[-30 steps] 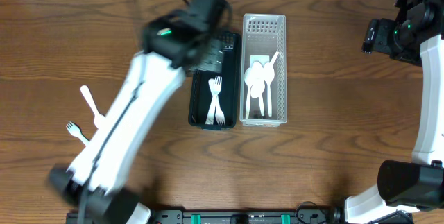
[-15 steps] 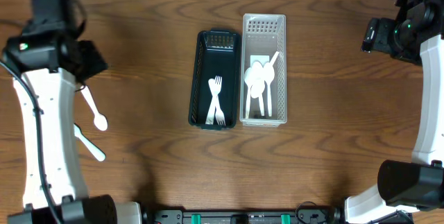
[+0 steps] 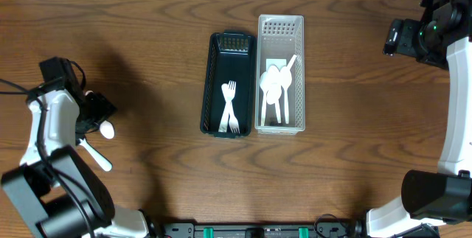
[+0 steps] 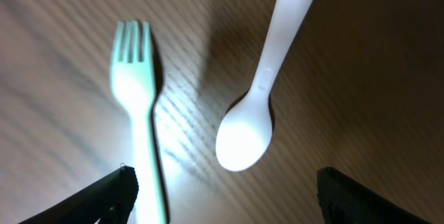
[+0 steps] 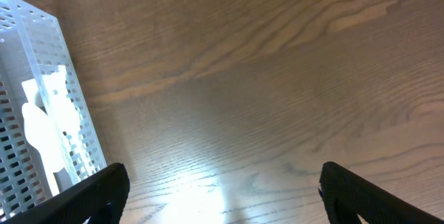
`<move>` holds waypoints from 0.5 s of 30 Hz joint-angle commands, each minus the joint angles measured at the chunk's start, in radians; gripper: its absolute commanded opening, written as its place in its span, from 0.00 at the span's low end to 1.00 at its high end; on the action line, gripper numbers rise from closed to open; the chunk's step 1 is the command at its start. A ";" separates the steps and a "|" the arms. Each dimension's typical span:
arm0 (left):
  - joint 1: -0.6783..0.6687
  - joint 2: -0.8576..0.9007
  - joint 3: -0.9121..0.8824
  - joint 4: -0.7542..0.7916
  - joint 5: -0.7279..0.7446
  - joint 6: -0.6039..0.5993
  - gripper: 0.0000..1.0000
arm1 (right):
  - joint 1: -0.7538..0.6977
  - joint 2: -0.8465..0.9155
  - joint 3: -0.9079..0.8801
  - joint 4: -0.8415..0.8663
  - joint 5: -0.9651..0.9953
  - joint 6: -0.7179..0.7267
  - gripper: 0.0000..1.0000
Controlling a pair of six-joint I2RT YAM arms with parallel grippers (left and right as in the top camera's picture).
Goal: Pack container
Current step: 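Grasp the white spoon on the left with the left gripper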
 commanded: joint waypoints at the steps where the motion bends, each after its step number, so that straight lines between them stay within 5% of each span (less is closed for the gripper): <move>1: 0.001 0.058 -0.002 0.012 0.011 -0.004 0.85 | -0.006 0.000 0.002 -0.001 -0.001 -0.014 0.92; 15: 0.001 0.236 -0.002 0.068 0.033 -0.010 0.85 | -0.006 0.000 0.002 -0.005 0.000 -0.014 0.93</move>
